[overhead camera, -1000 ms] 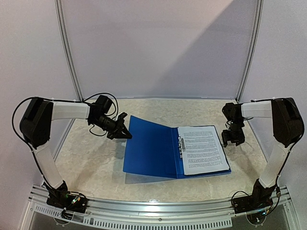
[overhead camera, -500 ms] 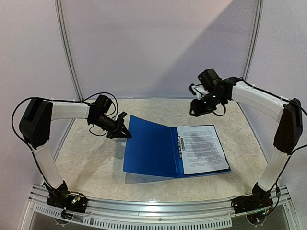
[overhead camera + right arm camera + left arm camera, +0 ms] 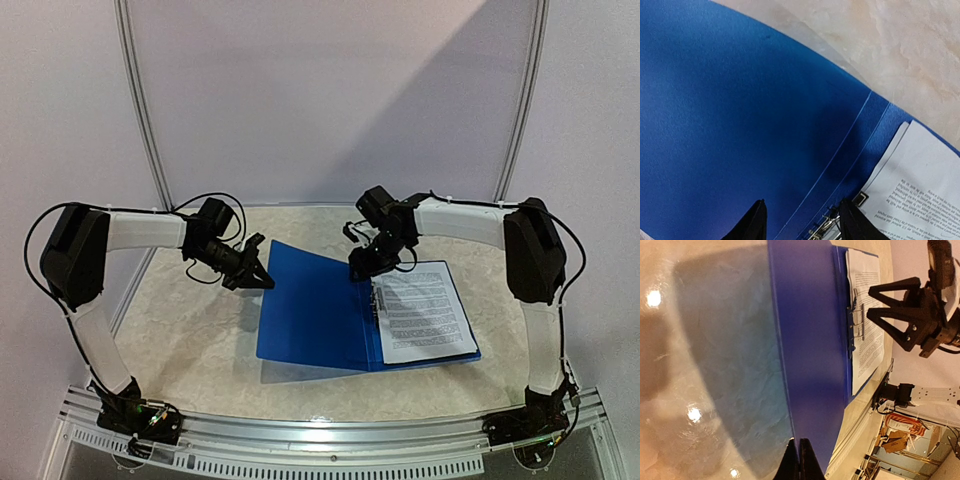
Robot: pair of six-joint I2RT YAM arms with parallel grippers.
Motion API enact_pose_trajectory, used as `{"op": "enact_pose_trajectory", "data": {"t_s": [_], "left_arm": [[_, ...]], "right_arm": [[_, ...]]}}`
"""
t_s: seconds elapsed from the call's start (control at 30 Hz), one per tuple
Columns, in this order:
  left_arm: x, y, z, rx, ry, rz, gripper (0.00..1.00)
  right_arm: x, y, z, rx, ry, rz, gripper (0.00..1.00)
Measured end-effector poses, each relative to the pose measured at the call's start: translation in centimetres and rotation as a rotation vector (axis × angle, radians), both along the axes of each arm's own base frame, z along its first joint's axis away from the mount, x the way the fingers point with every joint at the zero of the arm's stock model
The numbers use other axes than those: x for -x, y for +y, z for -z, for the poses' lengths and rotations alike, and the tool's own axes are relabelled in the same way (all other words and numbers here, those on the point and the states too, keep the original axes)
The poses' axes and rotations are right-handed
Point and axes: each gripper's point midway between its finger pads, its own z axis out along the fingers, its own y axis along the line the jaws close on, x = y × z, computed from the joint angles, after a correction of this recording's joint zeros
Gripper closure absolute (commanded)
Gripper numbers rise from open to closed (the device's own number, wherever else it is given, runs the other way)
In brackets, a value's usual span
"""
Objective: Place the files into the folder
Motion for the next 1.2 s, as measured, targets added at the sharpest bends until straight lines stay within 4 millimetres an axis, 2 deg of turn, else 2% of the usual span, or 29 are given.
{"op": "enact_pose_trajectory", "data": {"t_s": [0.23,0.33,0.47,0.53,0.73,0.87,1.1,1.2], "left_arm": [[0.0,0.0,0.0,0.0,0.0,0.0,1.0],[0.0,0.0,0.0,0.001,0.0,0.0,1.0],[0.0,0.0,0.0,0.002,0.0,0.001,1.0],[0.0,0.0,0.0,0.003,0.0,0.001,1.0],[0.0,0.0,-0.1,0.004,0.001,0.001,1.0],[0.0,-0.1,-0.1,0.006,0.002,0.002,1.0],[0.1,-0.1,-0.1,0.007,0.003,0.003,1.0],[0.1,-0.1,-0.1,0.007,0.003,0.003,1.0]], "right_arm": [[-1.9,1.1,-0.2,-0.007,-0.047,0.004,0.39],[-2.4,1.0,1.1,0.03,-0.038,0.001,0.32],[-1.8,0.3,3.7,0.085,0.009,-0.002,0.31],[-1.6,0.0,4.1,0.099,0.022,-0.003,0.33],[-1.4,0.0,4.2,0.102,0.026,-0.019,0.42],[-1.2,-0.1,4.2,0.104,0.034,-0.019,0.42],[-1.3,-0.6,4.2,0.133,0.025,-0.012,0.24],[-1.6,-1.4,4.2,0.169,0.01,0.003,0.25]]}}
